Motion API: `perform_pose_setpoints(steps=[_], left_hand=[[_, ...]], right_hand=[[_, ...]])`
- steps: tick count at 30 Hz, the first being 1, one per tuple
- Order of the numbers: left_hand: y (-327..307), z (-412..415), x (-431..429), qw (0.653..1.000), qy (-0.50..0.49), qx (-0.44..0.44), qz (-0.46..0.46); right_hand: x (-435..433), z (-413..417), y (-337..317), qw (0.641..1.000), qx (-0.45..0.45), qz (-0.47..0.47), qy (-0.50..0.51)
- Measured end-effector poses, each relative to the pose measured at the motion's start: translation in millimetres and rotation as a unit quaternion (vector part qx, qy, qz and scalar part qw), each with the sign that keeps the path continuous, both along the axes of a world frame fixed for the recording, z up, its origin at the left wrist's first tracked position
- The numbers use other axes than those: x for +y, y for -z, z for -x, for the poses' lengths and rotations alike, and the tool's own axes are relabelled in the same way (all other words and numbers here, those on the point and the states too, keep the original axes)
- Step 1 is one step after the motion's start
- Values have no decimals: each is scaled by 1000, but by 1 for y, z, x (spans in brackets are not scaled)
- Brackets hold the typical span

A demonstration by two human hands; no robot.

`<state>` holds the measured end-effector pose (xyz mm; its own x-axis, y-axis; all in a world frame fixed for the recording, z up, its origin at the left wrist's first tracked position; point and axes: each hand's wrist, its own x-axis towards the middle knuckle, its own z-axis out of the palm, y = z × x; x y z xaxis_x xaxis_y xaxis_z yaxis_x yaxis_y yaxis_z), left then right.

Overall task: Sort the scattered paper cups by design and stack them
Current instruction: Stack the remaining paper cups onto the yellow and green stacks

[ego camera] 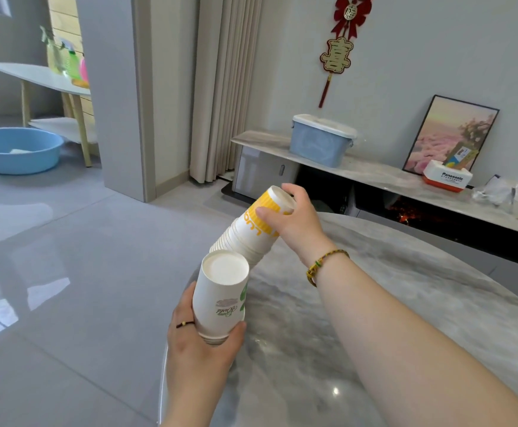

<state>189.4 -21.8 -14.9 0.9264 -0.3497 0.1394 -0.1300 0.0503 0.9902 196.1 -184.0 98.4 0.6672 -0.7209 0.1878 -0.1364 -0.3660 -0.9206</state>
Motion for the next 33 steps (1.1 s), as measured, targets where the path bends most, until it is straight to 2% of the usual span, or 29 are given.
perform_pose_setpoints(steps=[4, 6, 8, 11, 15, 21, 24, 29, 33], left_hand=[[0, 0, -1, 1000, 6, 11, 8], [-1, -1, -2, 1000, 8, 25, 11], [-1, -1, -3, 999, 10, 37, 11], [0, -2, -5, 999, 28, 40, 11], [-1, -3, -4, 997, 44, 63, 6], [2, -5, -2, 996, 37, 83, -22], [11, -9, -3, 996, 28, 78, -44], [17, -12, -11, 994, 3, 84, -75], [24, -26, -24, 994, 3, 72, -86]], right_hand=[[8, -19, -4, 987, 96, 114, -68], [14, -27, 4, 957, 186, 187, -123], [20, -30, 14, 935, 233, 217, -157], [20, -27, 26, 954, 195, 167, -152], [24, -14, 51, 990, 98, 25, -101], [22, 12, 106, 979, 155, -96, -90], [26, 10, 130, 977, 171, -99, -80], [23, -7, 152, 982, 180, 12, -48], [12, -14, 152, 985, 164, 8, -60]])
